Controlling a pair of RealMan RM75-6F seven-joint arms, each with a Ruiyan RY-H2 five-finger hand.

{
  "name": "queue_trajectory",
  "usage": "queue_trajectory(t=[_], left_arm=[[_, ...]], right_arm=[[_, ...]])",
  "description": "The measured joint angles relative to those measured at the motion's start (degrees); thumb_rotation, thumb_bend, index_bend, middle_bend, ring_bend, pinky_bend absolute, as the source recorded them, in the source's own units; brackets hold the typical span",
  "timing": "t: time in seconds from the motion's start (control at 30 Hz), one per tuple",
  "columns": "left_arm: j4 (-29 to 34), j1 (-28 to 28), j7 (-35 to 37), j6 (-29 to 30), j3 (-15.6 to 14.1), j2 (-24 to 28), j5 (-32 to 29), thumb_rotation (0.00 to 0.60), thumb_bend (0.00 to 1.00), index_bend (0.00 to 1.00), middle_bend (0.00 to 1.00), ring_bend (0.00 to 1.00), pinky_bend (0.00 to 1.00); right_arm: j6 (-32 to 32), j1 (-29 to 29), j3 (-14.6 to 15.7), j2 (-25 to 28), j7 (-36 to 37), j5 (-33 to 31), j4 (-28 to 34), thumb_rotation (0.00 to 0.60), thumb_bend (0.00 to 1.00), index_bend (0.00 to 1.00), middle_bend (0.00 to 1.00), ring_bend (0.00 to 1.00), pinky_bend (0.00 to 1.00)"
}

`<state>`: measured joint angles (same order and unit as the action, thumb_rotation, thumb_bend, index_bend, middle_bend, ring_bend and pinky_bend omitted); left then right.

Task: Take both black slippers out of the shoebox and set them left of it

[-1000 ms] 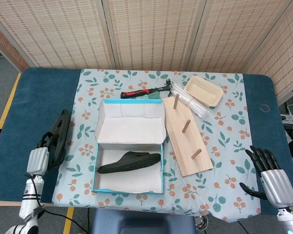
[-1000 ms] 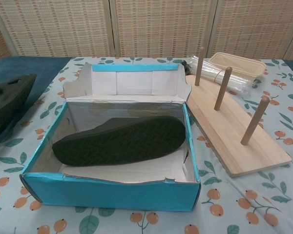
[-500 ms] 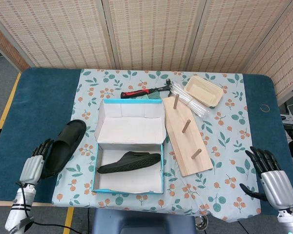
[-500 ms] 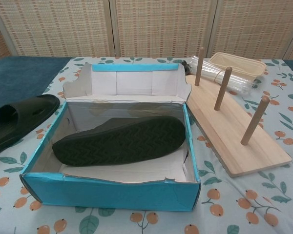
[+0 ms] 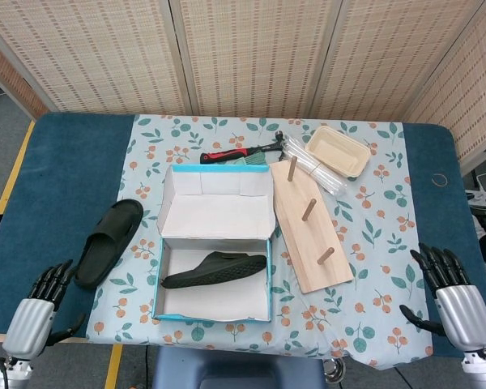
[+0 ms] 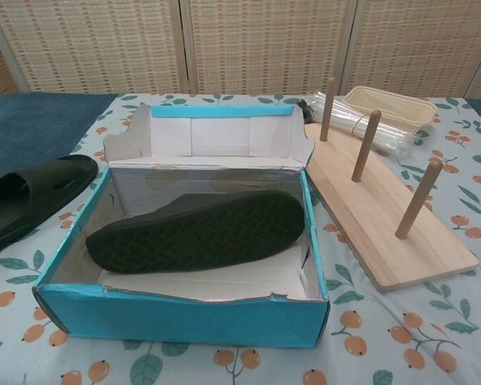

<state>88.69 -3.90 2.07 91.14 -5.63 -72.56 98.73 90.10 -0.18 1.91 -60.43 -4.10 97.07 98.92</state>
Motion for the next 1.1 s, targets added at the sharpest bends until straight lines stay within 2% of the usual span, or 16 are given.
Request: queue_trajectory(t=[0.17, 0.37, 0.5, 0.73, 1.0, 1.1], left_arm=[[4.63, -2.65, -2.67, -3.19, -0.02, -0.10, 2.73, 0.600, 0.31, 0.00, 0.00, 0.00, 0.10], [12.12, -8.59, -7.41, -13.01, 2.47, -0.85, 1.60, 0.600, 0.32, 0.00, 0.00, 0.00, 0.10], [15.71, -13.71, -11.21, -21.41, 5.98, -2.70, -3.37, 0.600, 0.32, 0.00, 0.00, 0.00, 0.13], [17.46, -21.05, -17.46, -30.86, 11.39, -7.82, -14.46, 0.600, 0.32, 0.00, 0.00, 0.00, 0.16], [14.43, -24.71, -23.32, -35.58, 13.18, -11.47, -27.36, 0.600, 0.32, 0.00, 0.00, 0.00, 0.22], [13.78, -25.87, -25.13, -36.99, 13.13, -12.04, -31.82, 0.600, 0.32, 0.05, 0.05, 0.04, 0.26]], right_arm=[[-0.94, 0.39, 0.33, 0.01, 0.31, 0.33, -0.12, 0.515, 0.14, 0.00, 0.00, 0.00, 0.00], [-0.68, 0.39, 0.47, 0.46, 1.37, 0.73, -0.20, 0.515, 0.14, 0.00, 0.00, 0.00, 0.00], [-0.71, 0.41, 0.51, 0.73, 2.04, 0.72, -0.26, 0.515, 0.14, 0.00, 0.00, 0.00, 0.00], [-1.19, 0.65, 0.45, 1.04, 2.85, 0.37, -0.37, 0.515, 0.14, 0.00, 0.00, 0.00, 0.00], [-0.84, 0.58, 0.16, 1.39, 3.76, -0.12, -0.58, 0.515, 0.14, 0.00, 0.00, 0.00, 0.00], [-0.97, 0.62, 0.14, 1.37, 3.75, -0.17, -0.60, 0.515, 0.14, 0.00, 0.00, 0.00, 0.00]])
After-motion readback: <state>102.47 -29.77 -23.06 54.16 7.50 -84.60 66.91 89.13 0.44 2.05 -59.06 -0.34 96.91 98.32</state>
